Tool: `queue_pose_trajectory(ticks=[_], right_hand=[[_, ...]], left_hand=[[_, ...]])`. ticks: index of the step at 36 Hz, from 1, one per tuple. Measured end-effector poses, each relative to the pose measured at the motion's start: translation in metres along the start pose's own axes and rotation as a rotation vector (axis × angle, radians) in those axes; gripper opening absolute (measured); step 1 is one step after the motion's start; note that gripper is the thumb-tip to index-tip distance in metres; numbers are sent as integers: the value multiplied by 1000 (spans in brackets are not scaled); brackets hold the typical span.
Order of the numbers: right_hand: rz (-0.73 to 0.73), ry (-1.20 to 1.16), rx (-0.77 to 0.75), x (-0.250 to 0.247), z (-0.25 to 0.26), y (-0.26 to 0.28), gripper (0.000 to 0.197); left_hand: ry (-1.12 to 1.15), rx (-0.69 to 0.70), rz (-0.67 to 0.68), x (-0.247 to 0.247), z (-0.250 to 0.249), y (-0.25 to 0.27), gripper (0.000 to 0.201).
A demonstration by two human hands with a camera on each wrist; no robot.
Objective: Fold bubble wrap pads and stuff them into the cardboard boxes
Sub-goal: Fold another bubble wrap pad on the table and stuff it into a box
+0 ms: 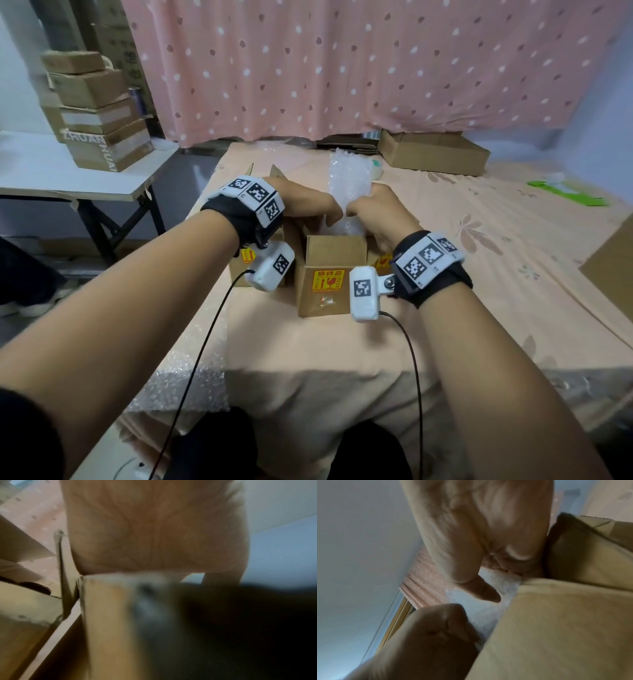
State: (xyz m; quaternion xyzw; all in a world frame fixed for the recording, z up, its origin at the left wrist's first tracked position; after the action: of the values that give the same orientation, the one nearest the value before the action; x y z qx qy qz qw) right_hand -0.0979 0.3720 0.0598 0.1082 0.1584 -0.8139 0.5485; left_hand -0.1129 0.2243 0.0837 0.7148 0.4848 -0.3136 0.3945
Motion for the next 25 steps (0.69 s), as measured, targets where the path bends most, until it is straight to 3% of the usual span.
queue_pose_trajectory(ticks=[3, 6, 8, 13, 17, 20, 25], right_hand=[[-44, 60, 7, 2, -4, 1, 25], [-11, 121, 18, 7, -6, 2, 30], [22, 189, 7, 10, -5, 5, 34], [49, 285, -8, 18, -4, 5, 34], [63, 342, -7, 26, -10, -2, 27], [75, 378, -11, 28, -11, -2, 27], [77, 352, -4, 35, -20, -7, 52]], left_hand=[[-62, 46, 0, 2, -2, 1, 24], [-289, 199, -77, 11, -3, -2, 19], [-370, 271, -132, 20, -1, -9, 42], [-237, 306, -220, 23, 10, -17, 57], [66, 216, -249, 22, 25, -26, 103], [223, 173, -232, 22, 30, -33, 102], [169, 198, -241, 29, 33, -39, 101]])
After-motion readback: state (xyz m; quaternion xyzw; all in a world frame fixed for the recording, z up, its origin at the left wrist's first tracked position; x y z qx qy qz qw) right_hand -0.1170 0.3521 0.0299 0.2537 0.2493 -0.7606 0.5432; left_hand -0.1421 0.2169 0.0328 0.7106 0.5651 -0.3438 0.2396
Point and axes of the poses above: each hand's wrist, its own y-axis away from the middle knuckle, its own x-axis out of the palm, z = x × y, the point moved 4 cm from there along -y, towards the middle knuckle, and after that the axes turned 9 degrees about -z, right-handed, at the moved point
